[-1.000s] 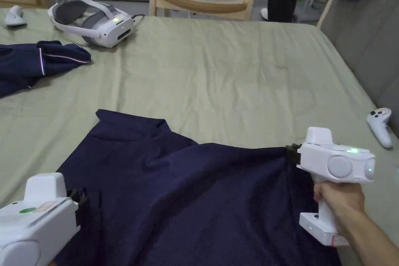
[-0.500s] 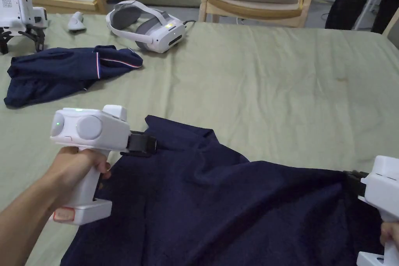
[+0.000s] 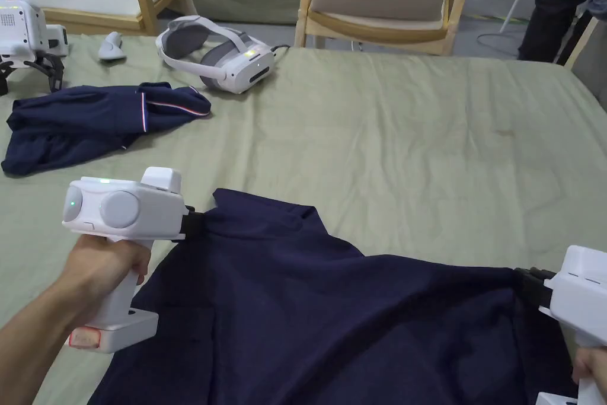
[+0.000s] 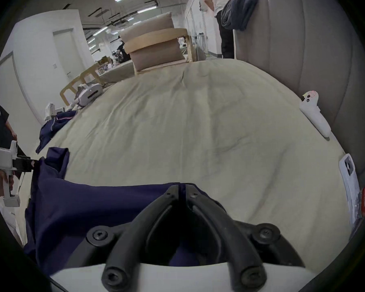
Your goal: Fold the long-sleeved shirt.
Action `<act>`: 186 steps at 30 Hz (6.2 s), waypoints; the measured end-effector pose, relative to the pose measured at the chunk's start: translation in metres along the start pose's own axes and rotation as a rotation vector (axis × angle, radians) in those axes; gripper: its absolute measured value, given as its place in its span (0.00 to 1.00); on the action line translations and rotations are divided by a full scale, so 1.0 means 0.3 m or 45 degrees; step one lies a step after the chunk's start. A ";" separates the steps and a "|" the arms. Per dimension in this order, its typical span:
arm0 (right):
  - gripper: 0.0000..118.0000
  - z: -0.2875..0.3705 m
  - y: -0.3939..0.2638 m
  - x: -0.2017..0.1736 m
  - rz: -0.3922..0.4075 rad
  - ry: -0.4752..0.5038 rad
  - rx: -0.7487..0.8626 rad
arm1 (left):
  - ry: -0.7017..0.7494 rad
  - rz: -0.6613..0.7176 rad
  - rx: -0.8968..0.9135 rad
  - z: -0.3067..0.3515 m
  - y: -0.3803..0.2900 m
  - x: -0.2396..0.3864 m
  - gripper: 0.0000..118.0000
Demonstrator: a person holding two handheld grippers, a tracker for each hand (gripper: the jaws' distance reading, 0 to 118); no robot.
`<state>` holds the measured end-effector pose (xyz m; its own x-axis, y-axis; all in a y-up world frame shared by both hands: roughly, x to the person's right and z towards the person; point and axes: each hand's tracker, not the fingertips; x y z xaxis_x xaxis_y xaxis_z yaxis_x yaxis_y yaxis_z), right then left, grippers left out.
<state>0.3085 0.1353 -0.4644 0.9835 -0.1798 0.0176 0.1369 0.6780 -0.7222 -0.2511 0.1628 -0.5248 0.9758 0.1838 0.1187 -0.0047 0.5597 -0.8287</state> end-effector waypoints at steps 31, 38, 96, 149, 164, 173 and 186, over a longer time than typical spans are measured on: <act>0.01 1.451 0.425 -0.360 0.216 0.294 0.894 | 0.019 -0.009 1.075 1.491 -0.064 0.225 0.02; 0.01 1.623 0.721 -0.423 0.202 0.279 0.971 | 0.067 0.006 1.285 1.766 0.132 0.246 0.02; 0.01 0.830 0.674 -0.364 0.256 0.036 0.644 | 0.157 0.008 0.801 1.056 0.179 0.121 0.02; 0.00 0.763 -0.505 -0.410 0.296 -0.005 0.361 | 0.256 0.159 0.407 0.797 -0.806 0.216 0.03; 0.00 0.373 -0.353 -0.514 0.274 0.118 0.285 | 0.154 -0.021 0.260 -0.073 0.307 0.077 0.88; 0.00 0.213 -0.353 -0.520 0.199 0.170 0.217 | 0.109 0.074 0.046 -0.409 0.524 0.086 0.79; 0.00 0.263 -0.337 -0.512 0.194 0.146 0.238 | 0.211 0.008 0.231 -0.250 0.469 0.149 0.08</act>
<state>0.1530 0.1505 -0.3396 0.9762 -0.1378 -0.1677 0.0181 0.8216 -0.5698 -0.1916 0.1894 -0.6772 0.9981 0.0609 0.0100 -0.0353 0.6974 -0.7158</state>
